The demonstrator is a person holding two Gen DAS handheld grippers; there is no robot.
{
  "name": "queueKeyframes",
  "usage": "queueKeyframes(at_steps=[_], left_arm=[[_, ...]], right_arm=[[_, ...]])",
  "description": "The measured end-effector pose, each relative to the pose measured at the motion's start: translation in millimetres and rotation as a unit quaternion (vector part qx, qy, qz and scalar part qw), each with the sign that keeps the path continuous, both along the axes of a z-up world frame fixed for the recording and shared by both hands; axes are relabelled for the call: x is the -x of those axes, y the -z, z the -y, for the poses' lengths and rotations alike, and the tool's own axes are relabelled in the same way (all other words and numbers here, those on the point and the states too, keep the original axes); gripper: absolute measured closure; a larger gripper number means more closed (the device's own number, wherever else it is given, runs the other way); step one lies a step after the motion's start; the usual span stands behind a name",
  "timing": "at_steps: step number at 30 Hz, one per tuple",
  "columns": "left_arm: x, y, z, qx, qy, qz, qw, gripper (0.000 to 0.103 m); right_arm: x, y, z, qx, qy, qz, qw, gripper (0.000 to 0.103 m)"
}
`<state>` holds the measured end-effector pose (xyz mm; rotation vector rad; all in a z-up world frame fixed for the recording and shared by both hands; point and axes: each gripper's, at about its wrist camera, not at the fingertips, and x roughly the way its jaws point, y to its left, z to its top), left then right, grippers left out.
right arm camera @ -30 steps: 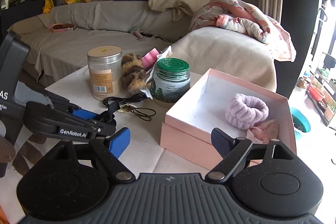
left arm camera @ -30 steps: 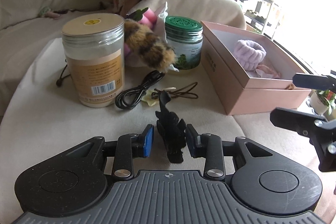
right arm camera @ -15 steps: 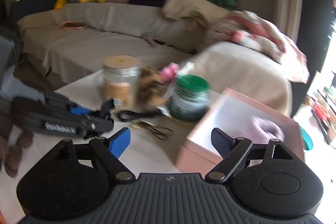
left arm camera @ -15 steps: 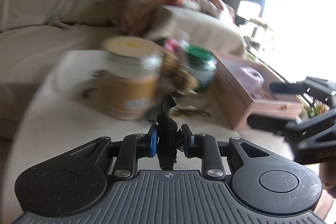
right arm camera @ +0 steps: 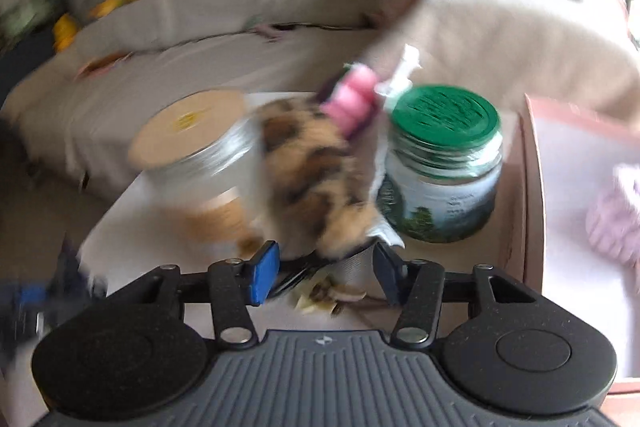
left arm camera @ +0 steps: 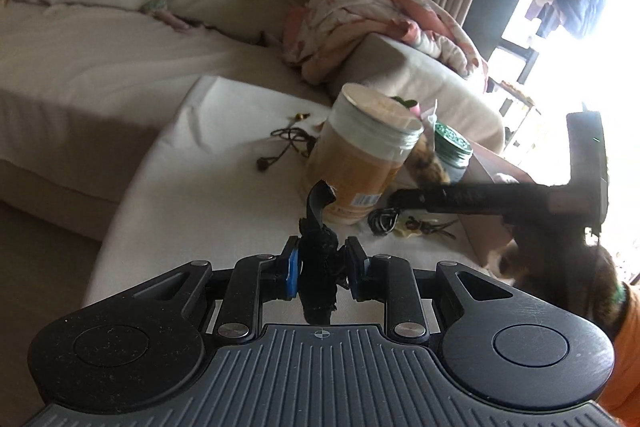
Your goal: Organize soft objects
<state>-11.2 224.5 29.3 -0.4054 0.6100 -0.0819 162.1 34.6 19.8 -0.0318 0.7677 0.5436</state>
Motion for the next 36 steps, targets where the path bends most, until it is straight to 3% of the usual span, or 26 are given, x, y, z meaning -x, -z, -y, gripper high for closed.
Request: queueKeyframes(at_steps=[2, 5, 10, 16, 18, 21, 27, 29, 30, 35, 36], left_arm=[[-2.5, 4.1, -0.5, 0.007, 0.002, -0.001, 1.0000, 0.076], [-4.8, 6.8, -1.4, 0.013, 0.005, -0.001, 0.9999, 0.076], [-5.9, 6.4, -2.9, 0.019, 0.004, 0.003, 0.9998, 0.076], [-12.5, 8.8, 2.6, 0.022, 0.012, -0.005, 0.9997, 0.076], [-13.2, 9.0, 5.8, 0.022, 0.016, -0.007, 0.9996, 0.076], [-12.4, 9.6, 7.7, 0.021, 0.020, -0.009, 0.9995, 0.076], [-13.6, 11.3, 9.0, 0.022, 0.017, -0.018, 0.9994, 0.076], [-12.3, 10.4, 10.1, 0.022, 0.019, -0.018, 0.9994, 0.076], [-11.0, 9.3, 11.4, 0.021, 0.020, -0.017, 0.9994, 0.076], [-5.9, 5.1, 16.6, 0.013, 0.026, -0.019, 0.9994, 0.076], [-4.5, 4.1, 18.2, 0.012, 0.028, -0.022, 0.9993, 0.076]], right_arm=[[-7.1, 5.7, 0.1, -0.009, 0.026, -0.010, 1.000, 0.050], [-8.1, 12.5, -5.5, 0.002, 0.015, -0.006, 1.000, 0.058], [17.7, 8.8, -2.9, 0.024, -0.066, -0.014, 0.997, 0.059], [84.0, 6.9, 13.7, 0.073, -0.183, 0.028, 0.980, 0.055], [100.5, 6.9, 21.4, 0.098, -0.180, 0.059, 0.977, 0.035], [118.8, 4.8, 37.3, 0.113, -0.167, 0.083, 0.976, 0.033], [113.4, -4.6, 68.5, 0.056, -0.114, 0.050, 0.991, 0.032], [109.1, -5.1, 71.5, 0.029, -0.095, 0.037, 0.994, 0.038], [107.1, -4.7, 69.8, 0.023, -0.092, 0.037, 0.995, 0.048], [83.6, 0.0, 46.5, 0.004, -0.083, 0.029, 0.996, 0.057], [77.2, 3.0, 40.7, 0.001, -0.086, 0.020, 0.996, 0.064]])
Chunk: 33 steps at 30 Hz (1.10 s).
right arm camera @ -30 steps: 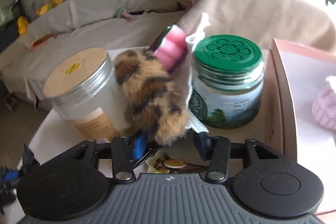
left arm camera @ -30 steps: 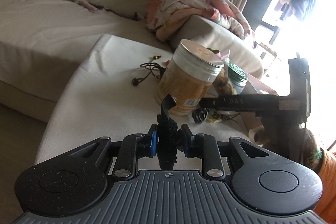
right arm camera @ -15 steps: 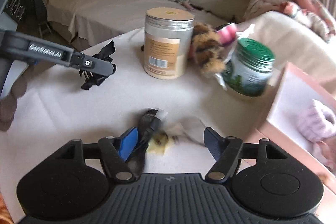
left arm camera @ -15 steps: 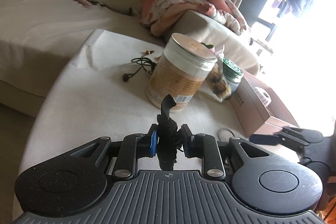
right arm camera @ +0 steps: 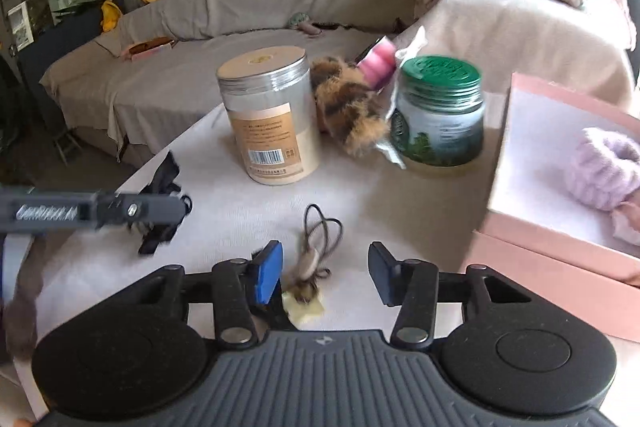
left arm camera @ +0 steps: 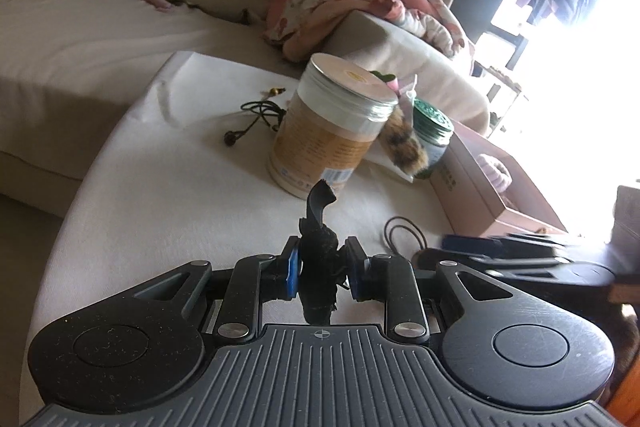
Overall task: Organize soft objects
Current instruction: 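Grasp the black elastic with yellow charm with the right tool while the left tool holds the clip, then move both tools over the pink box and release the clip and elastic inside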
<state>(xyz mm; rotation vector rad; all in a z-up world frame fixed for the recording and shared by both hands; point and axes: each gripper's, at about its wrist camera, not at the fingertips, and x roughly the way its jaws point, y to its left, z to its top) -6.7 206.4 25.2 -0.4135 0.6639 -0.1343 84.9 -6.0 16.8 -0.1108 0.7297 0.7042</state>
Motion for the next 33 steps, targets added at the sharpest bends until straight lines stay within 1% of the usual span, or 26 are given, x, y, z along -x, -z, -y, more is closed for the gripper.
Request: queueKeyframes(at_steps=[1, 3, 4, 7, 10, 12, 15, 18, 20, 22, 23, 24, 25, 26, 27, 28, 30, 33], left_arm=[[1.9, -1.4, 1.8, -0.003, 0.003, -0.002, 1.0000, 0.076], [6.1, -4.8, 6.1, -0.011, 0.009, -0.003, 0.9999, 0.076], [8.7, -7.1, 9.3, -0.017, 0.013, -0.003, 0.9998, 0.076], [15.5, -13.8, 19.4, -0.026, 0.024, -0.001, 0.9994, 0.076], [20.4, -23.5, 37.3, -0.034, 0.052, 0.007, 0.9980, 0.076], [21.3, -32.6, 54.7, -0.033, 0.086, 0.018, 0.9956, 0.076], [15.4, -47.8, 89.3, -0.026, 0.144, 0.035, 0.9886, 0.076], [-5.0, -68.7, 130.9, -0.024, 0.196, 0.056, 0.9788, 0.076], [-24.5, -86.4, 156.7, -0.021, 0.215, 0.081, 0.9729, 0.076], [-55.9, -102.9, 175.8, 0.000, 0.225, 0.103, 0.9688, 0.076], [-75.9, -106.5, 182.1, 0.021, 0.227, 0.101, 0.9684, 0.075], [-99.0, -105.2, 187.2, 0.042, 0.225, 0.087, 0.9696, 0.073], [-123.7, -98.9, 191.4, 0.057, 0.213, 0.056, 0.9739, 0.073], [-141.9, -90.1, 193.9, 0.059, 0.194, 0.025, 0.9788, 0.074], [-154.0, -81.6, 194.9, 0.053, 0.179, 0.005, 0.9823, 0.074], [-160.9, -73.5, 193.4, 0.046, 0.166, -0.003, 0.9851, 0.074], [-156.8, -64.1, 181.9, 0.046, 0.151, 0.012, 0.9874, 0.074], [-134.9, -58.5, 163.3, 0.041, 0.140, 0.029, 0.9889, 0.074]], right_arm=[[-3.7, 3.0, -3.0, -0.002, -0.005, -0.010, 1.000, 0.069], [-8.4, 6.7, -7.2, 0.003, -0.012, -0.029, 1.000, 0.089], [-8.7, 7.8, -6.9, 0.006, -0.014, -0.035, 0.999, 0.090], [2.3, -2.1, 7.4, -0.005, -0.009, -0.020, 1.000, 0.092], [25.1, -25.2, 38.6, -0.031, -0.002, 0.013, 0.999, 0.092], [43.0, -42.3, 66.8, -0.043, 0.009, 0.040, 0.998, 0.092], [68.4, -60.7, 112.2, -0.048, 0.041, 0.075, 0.995, 0.092], [92.3, -68.3, 153.9, -0.031, 0.085, 0.114, 0.989, 0.092], [102.8, -70.1, 174.8, -0.026, 0.109, 0.130, 0.985, 0.092], [106.5, -67.6, 194.1, -0.032, 0.129, 0.135, 0.982, 0.092], [100.7, -68.7, 202.2, -0.036, 0.137, 0.134, 0.981, 0.092], [98.7, -67.2, 207.9, -0.040, 0.144, 0.133, 0.980, 0.092], [96.1, -65.1, 212.5, -0.044, 0.152, 0.129, 0.979, 0.092], [93.0, -62.6, 216.7, -0.047, 0.158, 0.124, 0.978, 0.092], [88.9, -60.0, 218.2, -0.049, 0.163, 0.118, 0.978, 0.092], [85.0, -57.6, 219.6, -0.050, 0.167, 0.113, 0.978, 0.092], [78.6, -53.9, 221.7, -0.050, 0.172, 0.108, 0.978, 0.092], [70.2, -54.6, 224.2, -0.058, 0.172, 0.106, 0.978, 0.092]])
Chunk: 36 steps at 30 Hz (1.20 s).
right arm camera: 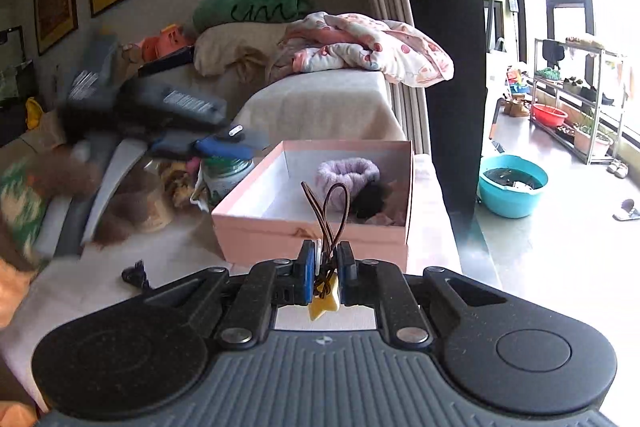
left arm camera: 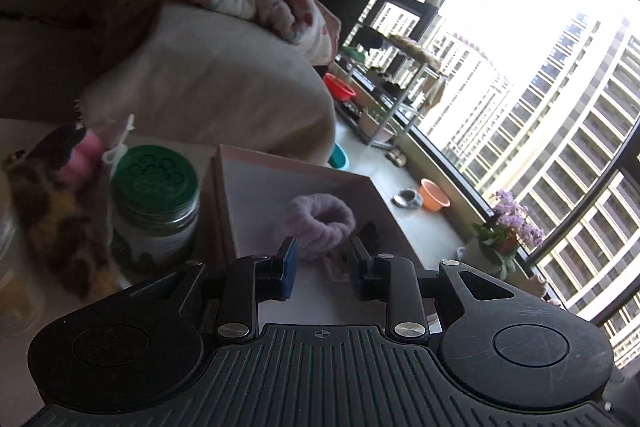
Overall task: Organize soft objects
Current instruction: 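Move both tools over the pink box and release the clip and elastic inside, then grasp the brown fur keychain with the left tool and lift it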
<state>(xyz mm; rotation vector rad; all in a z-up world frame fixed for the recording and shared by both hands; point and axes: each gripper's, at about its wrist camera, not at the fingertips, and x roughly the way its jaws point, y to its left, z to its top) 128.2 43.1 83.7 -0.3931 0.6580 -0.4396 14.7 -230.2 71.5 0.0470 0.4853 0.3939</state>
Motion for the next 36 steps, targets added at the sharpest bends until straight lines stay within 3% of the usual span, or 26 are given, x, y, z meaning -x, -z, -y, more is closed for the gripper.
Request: queueKeyframes(at_steps=[5, 7, 8, 9, 13, 15, 18, 22, 25, 28, 32, 36], left_arm=[[41.0, 9.0, -30.7, -0.041, -0.005, 0.011, 0.9991, 0.074], [57.9, 12.1, -51.4, -0.038, -0.019, 0.005, 0.9991, 0.074], [64.8, 13.4, -62.6, -0.037, -0.031, 0.003, 0.9988, 0.074], [72.2, 13.7, -73.8, -0.039, -0.045, 0.003, 0.9983, 0.074], [94.1, 11.2, -112.6, -0.063, -0.090, -0.002, 0.9939, 0.074], [110.7, 11.8, -122.2, -0.072, -0.083, -0.001, 0.9940, 0.074], [128.7, 17.7, -124.7, -0.068, -0.062, -0.013, 0.9957, 0.074], [128.0, 31.9, -140.4, -0.066, -0.092, -0.028, 0.9932, 0.074], [121.2, 28.2, -153.6, -0.061, -0.107, -0.010, 0.9924, 0.074], [118.6, 20.5, -162.6, -0.060, -0.109, 0.013, 0.9921, 0.074], [108.5, 3.1, -158.2, -0.045, -0.071, 0.020, 0.9963, 0.074], [85.9, -28.7, -156.5, -0.051, -0.065, 0.040, 0.9958, 0.074]], right_arm=[[-44.4, -37.0, -15.1, -0.042, -0.021, 0.028, 0.998, 0.089], [-75.2, -55.6, -24.8, -0.063, -0.033, 0.025, 0.997, 0.062], [-89.0, -62.9, -29.5, -0.070, -0.032, 0.016, 0.997, 0.038], [-99.8, -68.4, -33.8, -0.076, -0.026, 0.013, 0.997, 0.032], [-110.3, -72.5, -57.4, -0.049, -0.030, 0.017, 0.998, 0.029], [-104.0, -62.7, -71.9, -0.026, -0.056, 0.011, 0.998, 0.018], [-88.0, -39.4, -97.2, 0.030, -0.087, 0.005, 0.996, 0.018], [-65.5, -9.8, -126.1, 0.082, -0.105, 0.008, 0.991, 0.018], [-52.6, -0.1, -140.8, 0.098, -0.139, 0.003, 0.985, 0.018], [-42.9, 5.3, -152.1, 0.104, -0.180, -0.012, 0.978, 0.018], [-40.2, 11.4, -169.6, 0.118, -0.200, -0.030, 0.972, 0.018], [-34.7, 10.8, -183.7, 0.131, -0.213, -0.025, 0.968, 0.018]])
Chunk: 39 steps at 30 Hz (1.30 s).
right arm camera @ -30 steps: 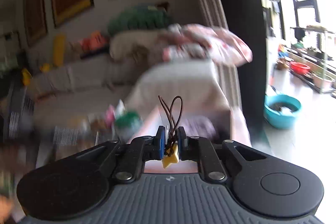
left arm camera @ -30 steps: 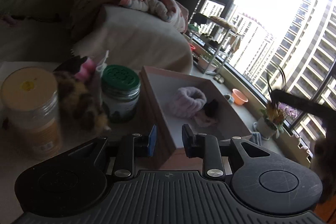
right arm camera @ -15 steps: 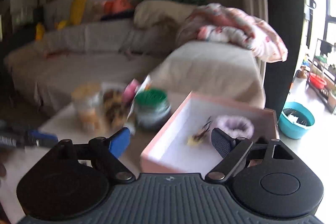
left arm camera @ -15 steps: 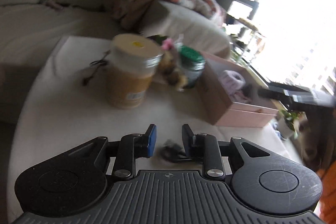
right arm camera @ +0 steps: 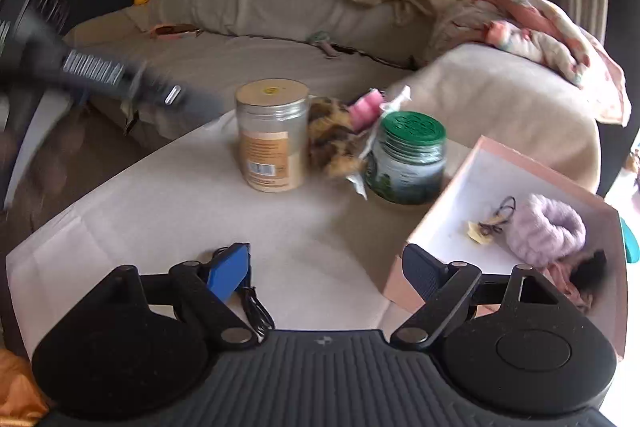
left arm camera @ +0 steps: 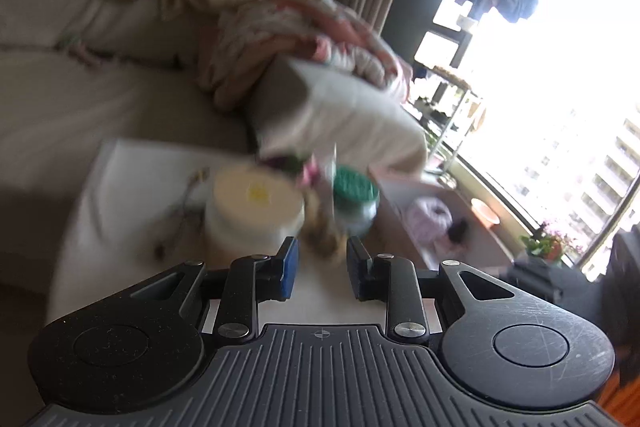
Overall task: Organize soft objects
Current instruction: 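Grasp the brown fur keychain with the left tool and lift it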
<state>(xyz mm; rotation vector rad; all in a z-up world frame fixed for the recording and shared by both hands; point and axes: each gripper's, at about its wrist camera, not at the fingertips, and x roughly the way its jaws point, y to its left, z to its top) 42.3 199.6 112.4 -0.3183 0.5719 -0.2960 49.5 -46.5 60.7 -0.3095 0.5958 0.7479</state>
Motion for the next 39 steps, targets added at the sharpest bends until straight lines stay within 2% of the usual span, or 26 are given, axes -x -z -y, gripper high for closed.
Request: queueKeyframes(at_steps=[3, 8, 10, 12, 14, 16, 17, 20, 22, 24, 27, 30, 32, 33, 35, 37, 39], left_arm=[[-28.7, -22.1, -10.4, -0.007, -0.008, 0.005, 0.9999, 0.074], [-78.6, -31.5, -44.4, 0.029, -0.025, -0.008, 0.9992, 0.074], [-105.0, -22.5, -57.7, 0.031, -0.022, -0.035, 0.9987, 0.074], [-137.9, -4.8, -67.6, 0.032, -0.004, -0.087, 0.9957, 0.074], [-167.7, 15.2, -72.8, 0.018, -0.004, -0.136, 0.9906, 0.074], [-188.5, 27.4, -72.5, 0.005, -0.007, -0.161, 0.9870, 0.074], [-196.6, 28.4, -67.5, 0.001, 0.010, -0.163, 0.9865, 0.074], [-210.2, 15.2, -37.3, -0.015, 0.120, -0.153, 0.9808, 0.074], [-207.8, -0.2, -10.0, -0.056, 0.176, -0.130, 0.9742, 0.074], [-203.1, -9.4, 16.2, -0.104, 0.199, -0.113, 0.9679, 0.073], [-206.8, -7.2, 46.9, -0.150, 0.193, -0.123, 0.9618, 0.073], [-208.8, 2.4, 74.8, -0.226, 0.189, -0.133, 0.9464, 0.069], [-214.5, 8.7, 75.2, -0.263, 0.170, -0.147, 0.9383, 0.067], [-216.0, 8.6, 64.4, -0.257, 0.161, -0.149, 0.9411, 0.065], [-221.8, 3.3, 40.1, -0.225, 0.128, -0.151, 0.9541, 0.063], [-224.7, -1.8, 9.3, -0.202, 0.079, -0.141, 0.9659, 0.063], [-224.9, -1.3, -20.3, -0.182, 0.032, -0.140, 0.9728, 0.063]], right_arm=[[-3.3, -9.9, -2.5, -0.003, -0.005, -0.001, 1.000, 0.018], [-29.9, -40.4, 1.6, -0.023, 0.024, 0.002, 0.999, 0.018], [-48.6, -52.6, 2.5, -0.042, 0.040, -0.011, 0.998, 0.018], [-67.3, -61.0, 2.5, -0.062, 0.052, -0.028, 0.996, 0.018], [-84.3, -64.7, 0.2, -0.075, 0.068, -0.043, 0.994, 0.018], [-96.1, -62.7, -1.2, -0.079, 0.079, -0.055, 0.992, 0.018], [-98.7, -61.3, -1.3, -0.078, 0.081, -0.058, 0.992, 0.018], [-98.7, -53.2, 0.5, -0.060, 0.075, -0.058, 0.994, 0.018], [-96.2, -48.0, 2.4, -0.043, 0.071, -0.044, 0.996, 0.018], [-94.4, -45.0, 3.2, -0.033, 0.066, -0.033, 0.997, 0.018], [-99.3, -41.7, 5.5, -0.035, 0.068, -0.035, 0.996, 0.018], [-107.0, -37.8, 6.7, -0.045, 0.079, -0.044, 0.995, 0.018], [-106.8, -35.6, 8.4, -0.051, 0.078, -0.049, 0.994, 0.018], [-106.3, -34.8, 9.9, -0.053, 0.077, -0.050, 0.994, 0.018], [-103.6, -33.0, 14.0, -0.053, 0.079, -0.048, 0.994, 0.018], [-102.8, -30.7, 19.7, -0.056, 0.085, -0.052, 0.993, 0.018], [-102.6, -28.7, 22.5, -0.058, 0.091, -0.059, 0.992, 0.018]])
